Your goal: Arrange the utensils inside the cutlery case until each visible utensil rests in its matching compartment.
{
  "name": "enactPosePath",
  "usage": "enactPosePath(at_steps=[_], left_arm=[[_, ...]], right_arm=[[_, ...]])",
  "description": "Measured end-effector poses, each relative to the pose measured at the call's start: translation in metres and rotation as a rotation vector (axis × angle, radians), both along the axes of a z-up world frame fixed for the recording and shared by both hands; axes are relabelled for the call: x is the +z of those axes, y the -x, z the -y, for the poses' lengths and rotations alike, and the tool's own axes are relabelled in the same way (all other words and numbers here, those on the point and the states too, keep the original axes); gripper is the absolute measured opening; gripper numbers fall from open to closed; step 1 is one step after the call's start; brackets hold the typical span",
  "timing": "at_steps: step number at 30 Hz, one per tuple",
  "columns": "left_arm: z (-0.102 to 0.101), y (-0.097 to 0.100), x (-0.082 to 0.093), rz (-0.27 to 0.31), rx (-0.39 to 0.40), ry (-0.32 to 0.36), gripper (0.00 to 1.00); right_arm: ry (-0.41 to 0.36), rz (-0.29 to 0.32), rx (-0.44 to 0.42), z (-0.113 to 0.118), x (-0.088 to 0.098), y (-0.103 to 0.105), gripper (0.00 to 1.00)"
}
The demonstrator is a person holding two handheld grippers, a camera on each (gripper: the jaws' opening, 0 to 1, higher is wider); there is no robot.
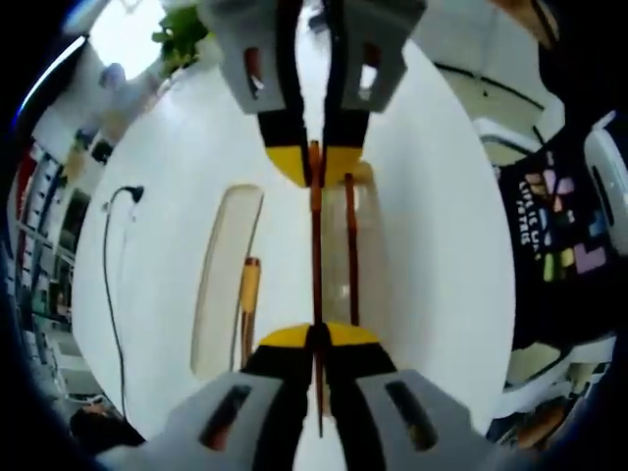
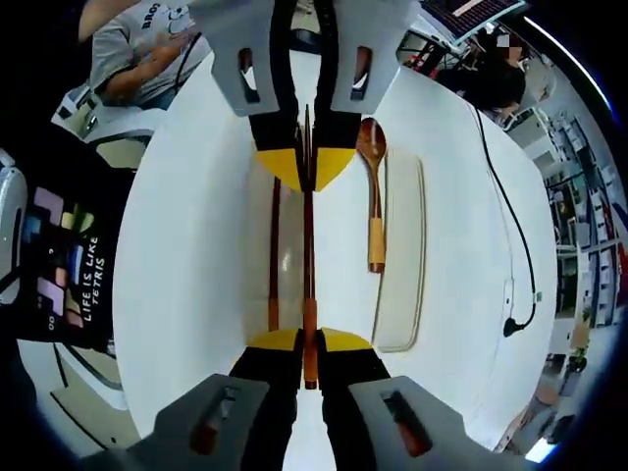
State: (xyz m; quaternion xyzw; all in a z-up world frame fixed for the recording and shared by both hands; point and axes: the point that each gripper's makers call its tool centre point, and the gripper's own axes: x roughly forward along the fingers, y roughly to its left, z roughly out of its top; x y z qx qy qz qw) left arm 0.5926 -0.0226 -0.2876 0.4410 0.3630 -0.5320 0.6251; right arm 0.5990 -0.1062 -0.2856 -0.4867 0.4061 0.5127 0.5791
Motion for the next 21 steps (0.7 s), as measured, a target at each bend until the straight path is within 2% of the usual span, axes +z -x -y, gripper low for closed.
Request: enactPosePath(at_steps=[5, 10, 21], left_arm=[[0.007, 0.008, -0.004, -0.016, -0.016, 0.012, 0.04], [0.006, 0.009, -0.012, -0.024, -0.028, -0.009, 0.04], [0.001, 0.006, -0.025, -0.044, -0.025, -0.018, 0.04]], right_arm=[[0.01, -0.027, -0.007, 0.007, -0.008, 0.009, 0.04], [-0.023, -0.046, -0.029, 0.006, -0.014, 0.013, 0.04], [-0.051, -0.067, -0.027, 0.003, -0.029, 0.011, 0.04]])
